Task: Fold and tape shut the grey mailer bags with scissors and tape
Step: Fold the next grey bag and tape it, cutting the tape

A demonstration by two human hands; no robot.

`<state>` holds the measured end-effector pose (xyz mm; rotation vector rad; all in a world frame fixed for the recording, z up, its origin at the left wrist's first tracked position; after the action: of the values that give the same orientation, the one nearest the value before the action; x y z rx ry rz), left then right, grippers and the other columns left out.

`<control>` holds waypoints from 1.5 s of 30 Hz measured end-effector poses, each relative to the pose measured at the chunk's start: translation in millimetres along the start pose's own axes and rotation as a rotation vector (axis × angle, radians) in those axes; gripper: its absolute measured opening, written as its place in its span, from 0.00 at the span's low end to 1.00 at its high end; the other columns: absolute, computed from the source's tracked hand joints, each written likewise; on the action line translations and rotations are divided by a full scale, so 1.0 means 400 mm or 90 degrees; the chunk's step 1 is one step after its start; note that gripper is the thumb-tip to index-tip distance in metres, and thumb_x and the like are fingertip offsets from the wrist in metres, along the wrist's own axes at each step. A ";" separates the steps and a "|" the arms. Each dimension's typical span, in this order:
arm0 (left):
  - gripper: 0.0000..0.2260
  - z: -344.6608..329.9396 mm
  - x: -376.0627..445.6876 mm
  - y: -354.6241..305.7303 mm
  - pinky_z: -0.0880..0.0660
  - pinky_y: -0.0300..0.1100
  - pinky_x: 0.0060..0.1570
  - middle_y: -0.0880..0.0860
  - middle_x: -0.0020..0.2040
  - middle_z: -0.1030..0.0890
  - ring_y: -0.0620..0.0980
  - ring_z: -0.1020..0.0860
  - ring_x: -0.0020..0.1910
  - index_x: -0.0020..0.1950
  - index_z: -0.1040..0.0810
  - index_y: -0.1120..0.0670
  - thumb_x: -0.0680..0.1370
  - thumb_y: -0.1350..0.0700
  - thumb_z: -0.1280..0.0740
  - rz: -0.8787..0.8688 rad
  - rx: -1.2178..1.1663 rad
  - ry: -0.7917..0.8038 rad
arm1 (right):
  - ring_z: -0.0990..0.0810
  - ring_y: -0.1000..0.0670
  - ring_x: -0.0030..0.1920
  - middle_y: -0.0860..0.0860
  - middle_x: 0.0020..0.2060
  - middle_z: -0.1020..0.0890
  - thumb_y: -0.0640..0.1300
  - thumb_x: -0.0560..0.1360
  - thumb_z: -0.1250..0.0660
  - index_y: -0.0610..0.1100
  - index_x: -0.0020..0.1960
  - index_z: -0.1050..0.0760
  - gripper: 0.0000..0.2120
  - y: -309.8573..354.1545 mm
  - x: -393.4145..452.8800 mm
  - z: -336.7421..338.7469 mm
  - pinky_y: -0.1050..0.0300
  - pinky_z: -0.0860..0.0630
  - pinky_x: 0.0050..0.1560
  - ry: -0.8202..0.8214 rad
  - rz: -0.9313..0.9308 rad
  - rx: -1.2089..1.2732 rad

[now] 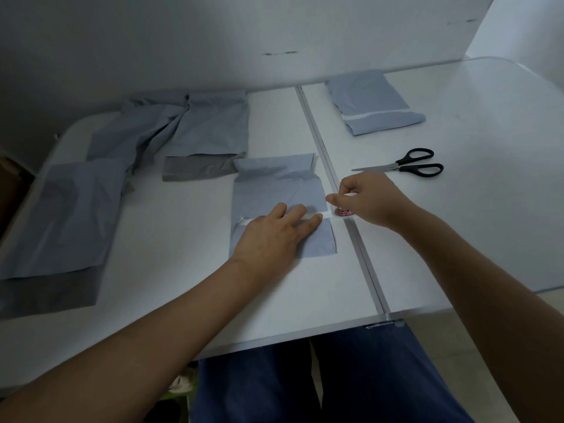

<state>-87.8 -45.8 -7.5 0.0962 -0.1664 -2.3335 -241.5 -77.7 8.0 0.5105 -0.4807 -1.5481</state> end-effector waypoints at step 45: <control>0.10 0.011 0.225 0.016 0.25 0.40 0.56 0.48 0.49 0.16 0.48 0.20 0.51 0.51 0.16 0.48 0.71 0.47 0.25 0.049 -0.601 0.295 | 0.25 0.42 0.52 0.43 0.49 0.21 0.34 0.77 0.40 0.39 0.52 0.22 0.10 -0.141 -0.023 0.093 0.56 0.33 0.53 -0.273 -0.011 -0.030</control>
<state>-146.3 -114.6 -3.9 0.1457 1.1150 -2.0221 -308.7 -66.8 5.0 0.1418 -0.7656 -1.6856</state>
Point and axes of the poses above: each hand's wrist, its own x-axis towards the middle knuckle, its own z-axis out of the back of the hand, y = z × x, the point moved 8 cm from there along x, towards the middle knuckle
